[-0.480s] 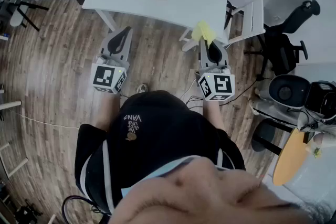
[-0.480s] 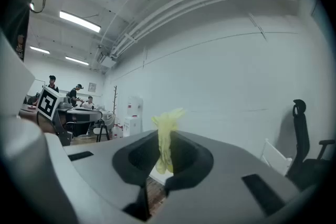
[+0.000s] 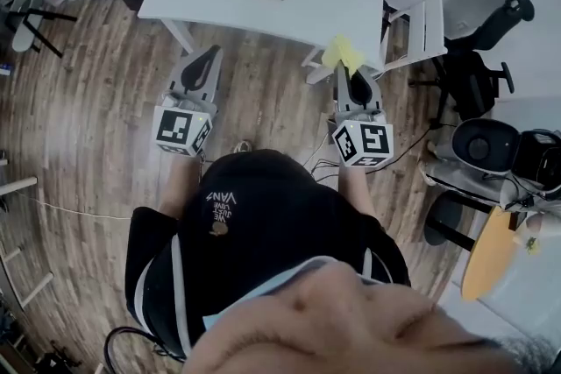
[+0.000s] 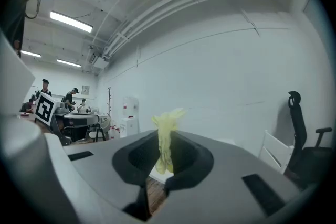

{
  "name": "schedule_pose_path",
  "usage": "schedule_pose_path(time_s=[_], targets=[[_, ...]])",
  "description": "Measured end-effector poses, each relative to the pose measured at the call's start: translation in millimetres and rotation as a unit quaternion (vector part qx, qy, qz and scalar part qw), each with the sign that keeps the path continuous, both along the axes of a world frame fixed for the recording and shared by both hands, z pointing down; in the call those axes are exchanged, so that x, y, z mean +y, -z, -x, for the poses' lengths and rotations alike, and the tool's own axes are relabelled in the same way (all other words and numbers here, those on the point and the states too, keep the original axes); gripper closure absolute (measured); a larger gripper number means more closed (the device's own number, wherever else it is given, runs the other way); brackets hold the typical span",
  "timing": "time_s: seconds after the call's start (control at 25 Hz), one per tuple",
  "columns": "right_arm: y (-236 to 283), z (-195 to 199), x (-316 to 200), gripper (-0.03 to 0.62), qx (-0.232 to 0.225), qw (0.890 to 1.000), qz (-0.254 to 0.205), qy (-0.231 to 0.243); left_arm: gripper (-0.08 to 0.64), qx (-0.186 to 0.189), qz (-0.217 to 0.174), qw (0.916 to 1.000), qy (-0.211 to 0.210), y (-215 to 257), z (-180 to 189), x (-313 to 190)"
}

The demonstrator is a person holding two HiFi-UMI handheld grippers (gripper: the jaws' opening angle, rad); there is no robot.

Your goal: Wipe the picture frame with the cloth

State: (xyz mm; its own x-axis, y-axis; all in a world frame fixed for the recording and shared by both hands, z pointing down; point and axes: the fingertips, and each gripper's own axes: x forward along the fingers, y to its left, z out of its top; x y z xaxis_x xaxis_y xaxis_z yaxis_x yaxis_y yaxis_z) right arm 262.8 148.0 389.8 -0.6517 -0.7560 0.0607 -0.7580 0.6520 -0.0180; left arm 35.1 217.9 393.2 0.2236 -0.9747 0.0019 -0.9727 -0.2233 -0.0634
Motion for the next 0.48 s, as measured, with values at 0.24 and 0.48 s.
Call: schedule_pose_path(time_s=[0.24, 0.48], targets=[[-3.0, 19.9, 2.1, 0.554, -0.002, 1.0, -0.001, -0.021, 0.54, -0.005, 0.0, 0.9998, -0.021, -3.7, 24.0, -4.2], [-5.0, 28.6, -3.1, 0.554, -0.004, 1.0, 0.003, -0.027, 0.54, -0.006, 0.003, 0.9994, -0.033, -6.4, 30.4, -13.0]])
